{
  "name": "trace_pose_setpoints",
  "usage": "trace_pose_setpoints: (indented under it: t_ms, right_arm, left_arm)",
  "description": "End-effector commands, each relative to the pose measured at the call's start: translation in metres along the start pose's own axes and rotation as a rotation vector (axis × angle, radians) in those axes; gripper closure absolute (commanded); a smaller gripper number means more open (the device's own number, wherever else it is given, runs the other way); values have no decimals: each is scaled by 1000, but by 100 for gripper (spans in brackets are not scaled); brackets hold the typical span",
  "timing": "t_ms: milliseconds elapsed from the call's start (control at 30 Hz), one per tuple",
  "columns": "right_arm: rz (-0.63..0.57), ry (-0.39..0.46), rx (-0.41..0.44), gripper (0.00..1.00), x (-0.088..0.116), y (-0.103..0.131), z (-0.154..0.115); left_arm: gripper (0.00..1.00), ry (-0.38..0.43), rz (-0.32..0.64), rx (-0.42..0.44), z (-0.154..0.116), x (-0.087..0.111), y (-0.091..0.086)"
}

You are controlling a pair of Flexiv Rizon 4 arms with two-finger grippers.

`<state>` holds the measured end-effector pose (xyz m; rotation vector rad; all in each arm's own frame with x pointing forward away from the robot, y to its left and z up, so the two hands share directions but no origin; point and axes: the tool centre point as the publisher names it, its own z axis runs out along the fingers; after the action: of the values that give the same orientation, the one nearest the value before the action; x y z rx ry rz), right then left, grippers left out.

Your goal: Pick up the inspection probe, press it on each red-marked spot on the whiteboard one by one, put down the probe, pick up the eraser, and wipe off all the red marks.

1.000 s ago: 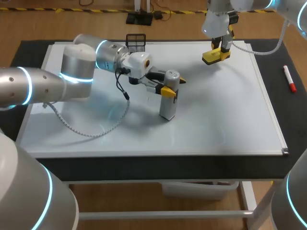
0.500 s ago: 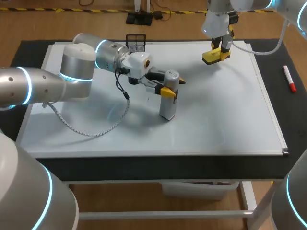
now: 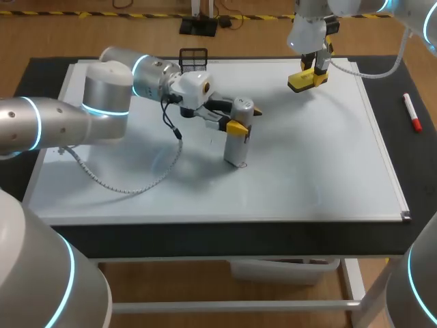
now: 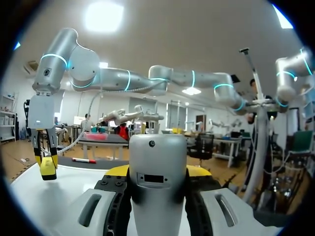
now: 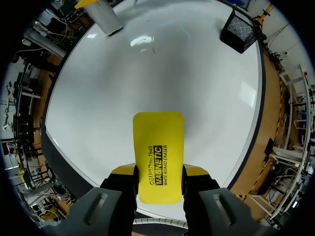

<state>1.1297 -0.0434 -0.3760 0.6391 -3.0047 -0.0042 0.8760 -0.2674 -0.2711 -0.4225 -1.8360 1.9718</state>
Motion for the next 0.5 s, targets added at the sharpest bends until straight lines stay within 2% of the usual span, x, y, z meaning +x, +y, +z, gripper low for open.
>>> trace_pose_setpoints:
  t_ms: [33,333,500]
  right_arm:
    - [-1,5,1,100,-1,-1,-2]
    - [-1,5,1,100,-1,-1,-2]
    - [-1,5,1,100,-1,-1,-2]
  left_arm:
    - [100,-28,3,-13,-6,5,-10]
    - [100,-119,40,-7,-42,-6,-30]
    - [100,-199,56,1,-73,-13,-41]
